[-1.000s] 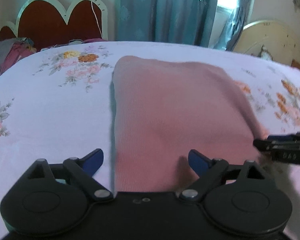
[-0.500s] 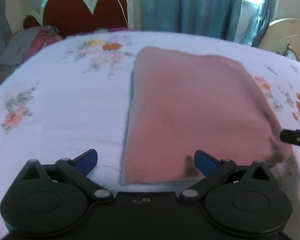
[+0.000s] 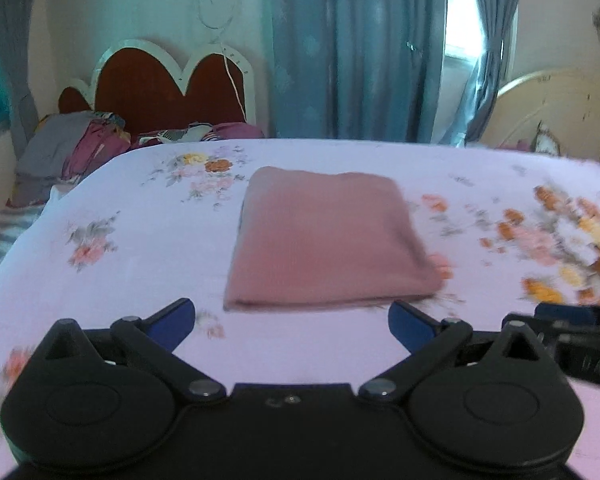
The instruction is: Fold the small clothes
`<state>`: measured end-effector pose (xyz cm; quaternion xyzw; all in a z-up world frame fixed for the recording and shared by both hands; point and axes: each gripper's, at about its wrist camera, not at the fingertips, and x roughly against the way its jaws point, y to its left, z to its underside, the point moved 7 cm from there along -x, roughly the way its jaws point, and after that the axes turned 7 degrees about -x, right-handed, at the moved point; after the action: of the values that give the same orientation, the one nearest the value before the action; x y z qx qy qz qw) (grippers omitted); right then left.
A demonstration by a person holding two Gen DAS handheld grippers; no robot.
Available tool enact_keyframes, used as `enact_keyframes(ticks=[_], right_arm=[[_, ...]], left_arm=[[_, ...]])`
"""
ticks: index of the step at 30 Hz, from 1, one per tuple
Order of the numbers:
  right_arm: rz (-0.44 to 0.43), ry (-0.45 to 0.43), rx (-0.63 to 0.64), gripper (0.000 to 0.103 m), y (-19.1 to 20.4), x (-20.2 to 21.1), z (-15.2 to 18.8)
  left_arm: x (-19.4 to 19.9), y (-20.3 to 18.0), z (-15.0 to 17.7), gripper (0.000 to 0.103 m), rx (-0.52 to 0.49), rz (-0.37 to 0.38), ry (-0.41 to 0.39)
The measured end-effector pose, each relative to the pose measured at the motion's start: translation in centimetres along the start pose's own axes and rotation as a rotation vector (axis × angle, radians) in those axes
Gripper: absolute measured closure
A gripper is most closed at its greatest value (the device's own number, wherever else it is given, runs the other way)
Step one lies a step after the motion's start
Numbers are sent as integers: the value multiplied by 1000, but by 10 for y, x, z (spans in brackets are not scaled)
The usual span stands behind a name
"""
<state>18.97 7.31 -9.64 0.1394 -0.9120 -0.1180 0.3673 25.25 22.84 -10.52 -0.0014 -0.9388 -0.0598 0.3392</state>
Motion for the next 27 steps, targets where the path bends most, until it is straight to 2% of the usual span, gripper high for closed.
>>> enact_keyframes(ticks=[1,2,3,4,7,11,15,16,20,27], right_arm=[[-2,-10,8,46,3,16,4],[1,-34,13,18,5,35,9],[2,-68,20,8,7,52,12],[1,-104,36,4,10,69,15],[9,-167,51,4,14,114,22],[16,-219,32,4,19,155,27],[33,-274,26,3,27,187,27],[34,-285,32,0,29,193,27],[20,-322,56,0,38,210,30],[14,-333,60,0,41,219,34]], left_arm=[[17,-1,3,0,10,-18,-11],[31,-3,6,0,11,-34,-24],[44,-3,8,0,8,-48,-38],[59,-5,11,0,-1,-66,-52],[92,-7,18,0,-16,-89,-72],[132,-7,25,0,-31,-163,-98],[159,-5,31,0,-1,-144,-107],[165,-4,33,0,13,-139,-111],[181,-2,36,0,33,-138,-131],[190,3,42,0,64,-128,-134]])
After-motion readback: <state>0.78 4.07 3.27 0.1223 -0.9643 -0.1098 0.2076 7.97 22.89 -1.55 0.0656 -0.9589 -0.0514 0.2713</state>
